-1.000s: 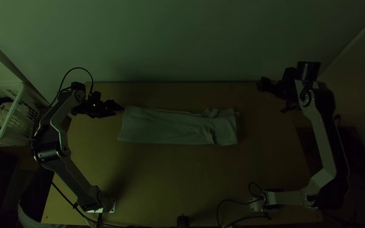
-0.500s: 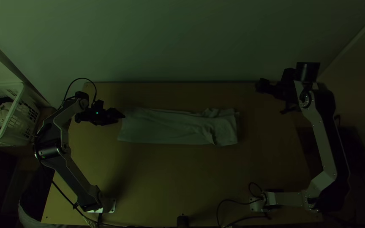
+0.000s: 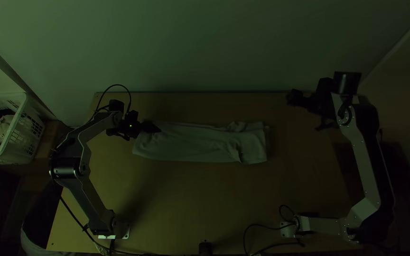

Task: Fold the t-shirt

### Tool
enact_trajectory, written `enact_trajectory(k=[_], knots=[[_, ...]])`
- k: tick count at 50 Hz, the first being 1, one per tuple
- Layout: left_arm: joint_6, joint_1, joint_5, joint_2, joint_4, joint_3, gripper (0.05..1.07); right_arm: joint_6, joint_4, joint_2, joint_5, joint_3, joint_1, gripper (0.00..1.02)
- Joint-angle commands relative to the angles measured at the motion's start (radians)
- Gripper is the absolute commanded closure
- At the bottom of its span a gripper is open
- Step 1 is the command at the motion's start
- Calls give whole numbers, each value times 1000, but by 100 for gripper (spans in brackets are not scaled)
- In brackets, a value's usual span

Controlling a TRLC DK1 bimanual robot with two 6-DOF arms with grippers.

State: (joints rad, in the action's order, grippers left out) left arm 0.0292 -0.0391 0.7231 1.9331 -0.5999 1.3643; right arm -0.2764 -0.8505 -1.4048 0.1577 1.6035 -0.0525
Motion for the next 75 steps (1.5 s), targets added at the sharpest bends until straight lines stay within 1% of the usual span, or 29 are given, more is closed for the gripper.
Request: enact_trajectory(k=[1,3,4,5,6,8,9,10,18,26,31,41,46,50,54,60,64,69,75], knots=[[72,58,-50,17,12,-64,19,-7,-7,36,5,-37,-14,4],[90,73,-67,17,14,-68,30,-9,-7,43,5,-47,-18,4],[104,81,-86,17,20,-70,38,-9,-5,46,5,-51,-20,4],[120,88,-109,17,35,-74,49,-9,-5,49,5,-56,-20,4],[129,96,-120,13,48,-82,62,-9,-5,52,5,-59,-20,4],[133,105,-125,13,57,-85,94,-9,-5,55,5,-66,-20,4],[143,110,-125,13,58,-85,106,-9,-5,58,5,-68,-20,4],[150,111,-128,13,58,-85,104,-9,-5,58,5,-71,-20,4],[149,111,-172,-22,40,-97,105,-9,-4,73,5,-94,-20,4],[121,47,-234,-118,-34,-77,105,-9,7,92,5,-125,-21,4],[66,-7,-287,-160,-126,-36,105,-9,10,104,6,-151,-23,4],[-28,-147,-398,-197,-213,32,105,-9,25,118,6,-185,-24,4],[-84,-225,-419,-197,-271,81,105,-9,53,127,6,-198,-24,4],[-109,-278,-432,-194,-324,136,105,-4,65,132,5,-209,-21,4],[-115,-305,-450,-186,-397,208,105,-3,71,133,5,-224,-18,4],[-106,-291,-501,-175,-543,337,105,-4,79,136,5,-244,-18,4],[-84,-252,-505,-177,-627,420,105,-4,91,142,5,-258,-17,4],[-35,-174,-544,-175,-721,521,105,-3,97,148,5,-271,-10,4],[20,-61,-574,-171,-793,611,105,-1,97,159,5,-280,3,4]])
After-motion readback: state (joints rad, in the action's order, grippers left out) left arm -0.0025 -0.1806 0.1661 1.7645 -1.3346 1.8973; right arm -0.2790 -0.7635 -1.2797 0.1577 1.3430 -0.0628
